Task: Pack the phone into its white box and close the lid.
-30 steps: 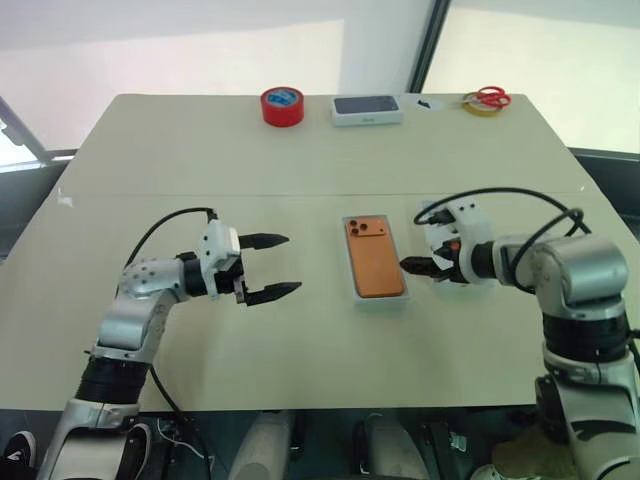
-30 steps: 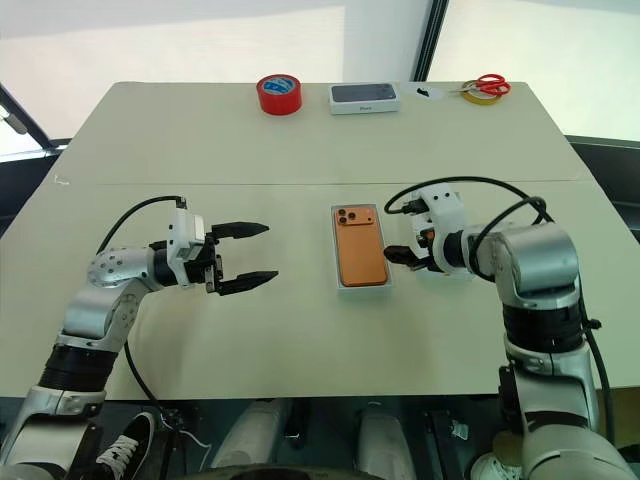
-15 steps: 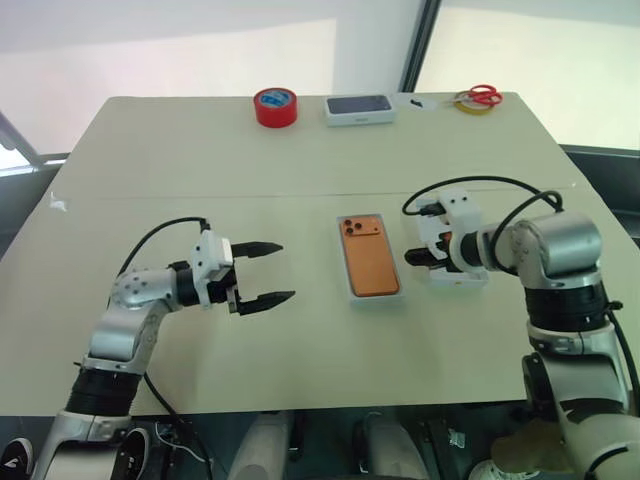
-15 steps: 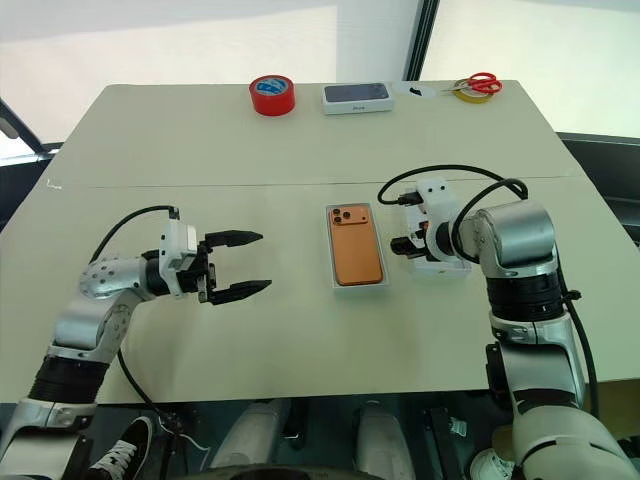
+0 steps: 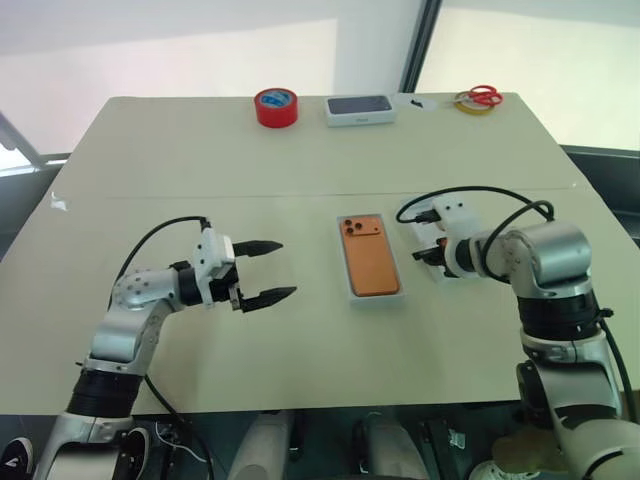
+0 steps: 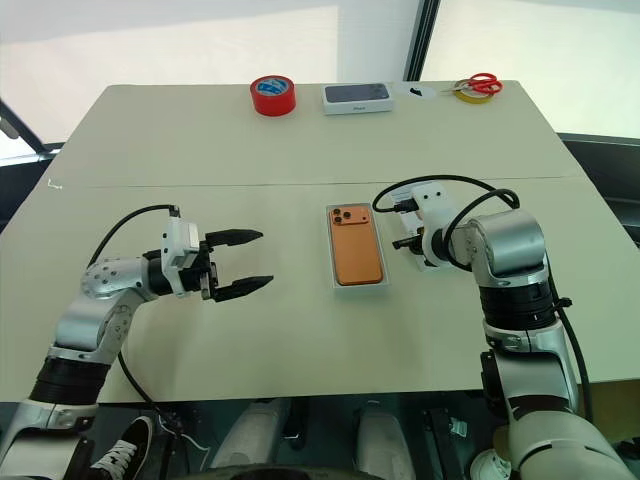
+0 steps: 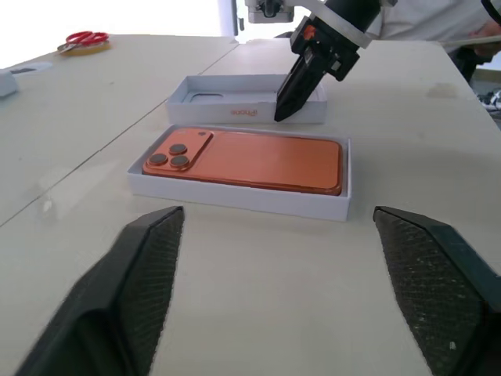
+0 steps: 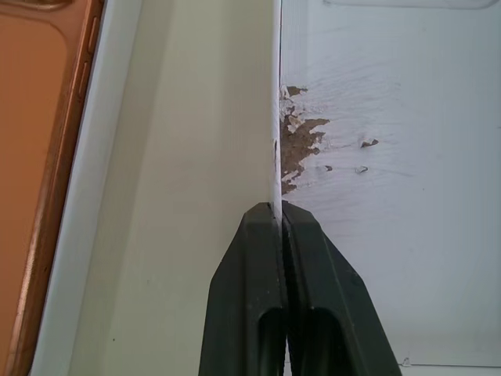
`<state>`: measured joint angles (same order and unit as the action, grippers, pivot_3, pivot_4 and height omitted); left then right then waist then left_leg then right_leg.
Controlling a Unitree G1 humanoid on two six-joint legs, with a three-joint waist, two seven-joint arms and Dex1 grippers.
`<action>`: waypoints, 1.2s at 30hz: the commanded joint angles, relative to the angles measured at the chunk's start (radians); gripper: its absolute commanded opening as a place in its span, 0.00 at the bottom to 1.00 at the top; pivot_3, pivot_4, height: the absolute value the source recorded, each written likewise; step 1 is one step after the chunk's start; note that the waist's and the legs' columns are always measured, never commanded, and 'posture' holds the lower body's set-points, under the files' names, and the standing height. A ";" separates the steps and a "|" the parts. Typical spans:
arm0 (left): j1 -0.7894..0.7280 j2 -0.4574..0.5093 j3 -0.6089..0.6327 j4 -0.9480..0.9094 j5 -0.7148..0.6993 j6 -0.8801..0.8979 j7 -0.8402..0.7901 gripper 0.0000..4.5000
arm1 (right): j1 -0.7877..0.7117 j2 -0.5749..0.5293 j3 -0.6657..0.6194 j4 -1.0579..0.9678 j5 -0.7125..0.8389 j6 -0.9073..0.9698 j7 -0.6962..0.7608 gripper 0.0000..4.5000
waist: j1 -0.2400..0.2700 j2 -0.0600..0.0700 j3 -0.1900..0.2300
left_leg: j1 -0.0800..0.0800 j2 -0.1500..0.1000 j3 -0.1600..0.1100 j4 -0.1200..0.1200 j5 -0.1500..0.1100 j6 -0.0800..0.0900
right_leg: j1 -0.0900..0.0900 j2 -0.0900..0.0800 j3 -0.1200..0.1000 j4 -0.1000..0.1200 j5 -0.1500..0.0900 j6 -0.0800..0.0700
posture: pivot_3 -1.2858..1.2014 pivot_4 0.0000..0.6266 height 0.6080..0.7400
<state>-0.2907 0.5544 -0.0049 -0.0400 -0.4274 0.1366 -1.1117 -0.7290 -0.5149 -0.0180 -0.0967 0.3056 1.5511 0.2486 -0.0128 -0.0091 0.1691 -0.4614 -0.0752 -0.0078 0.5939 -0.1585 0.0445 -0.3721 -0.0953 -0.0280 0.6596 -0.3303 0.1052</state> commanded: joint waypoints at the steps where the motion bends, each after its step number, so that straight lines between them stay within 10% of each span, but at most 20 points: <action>1: -0.017 -0.019 0.013 -0.017 -0.024 0.026 0.032 0.47 | 0.015 0.016 -0.072 -0.035 -0.001 -0.238 0.030 0.00 | 0.001 0.000 0.000 | 0.000 0.000 0.000 0.000 0.000 0.000 | 0.000 0.000 0.000 0.000 0.000 0.000 | 0.52 0.24 0.99; 5: -0.018 -0.061 0.022 -0.025 -0.043 0.082 0.089 0.01 | 0.064 0.107 -0.135 -0.071 0.064 -0.523 0.116 0.00 | 0.000 0.000 0.000 | 0.000 0.000 0.000 0.001 0.001 0.000 | 0.000 0.001 0.000 0.002 0.000 0.000 | 0.52 0.24 0.99; 14: -0.014 -0.121 0.016 -0.041 -0.037 0.102 0.173 0.01 | 0.141 0.491 -0.434 -0.202 0.710 -0.297 0.051 0.00 | 0.004 0.000 0.000 | 0.000 0.002 0.000 0.001 0.002 -0.001 | 0.000 0.002 0.000 0.006 0.000 0.000 | 0.52 0.24 0.99; 22: 0.026 -0.072 0.042 -0.114 -0.090 0.135 0.129 0.01 | 0.332 0.375 -0.301 -0.112 1.403 -0.165 -0.288 0.00 | -0.004 0.000 0.000 | 0.001 0.001 0.000 -0.001 0.001 -0.002 | -0.001 0.001 0.001 0.004 0.000 0.000 | 0.52 0.24 0.99; 27: 0.043 -0.064 0.039 -0.113 -0.091 0.147 0.132 0.01 | 0.356 0.216 -0.132 -0.079 1.576 -0.236 -0.365 0.00 | -0.006 0.001 0.000 | 0.001 0.002 0.000 0.000 0.001 -0.001 | -0.001 0.001 0.001 0.004 -0.001 -0.001 | 0.52 0.24 0.99; 36: 0.028 -0.194 -0.098 -0.001 0.054 0.049 0.202 0.01 | 0.235 0.208 -0.086 0.096 1.297 -0.337 -0.287 0.00 | 0.004 0.000 -0.001 | 0.000 0.002 0.001 0.002 0.001 0.001 | 0.000 0.001 0.001 0.003 -0.001 0.000 | 0.52 0.24 0.99</action>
<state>-0.2427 0.3791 -0.0873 -0.0416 -0.3921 0.2171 -0.9217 -0.4830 -0.2990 -0.1144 0.0067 1.6417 1.2254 -0.0747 -0.0086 -0.0095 0.1681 -0.4614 -0.0735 -0.0070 0.5963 -0.1579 0.0454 -0.3720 -0.0942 -0.0273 0.6628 -0.3308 0.1048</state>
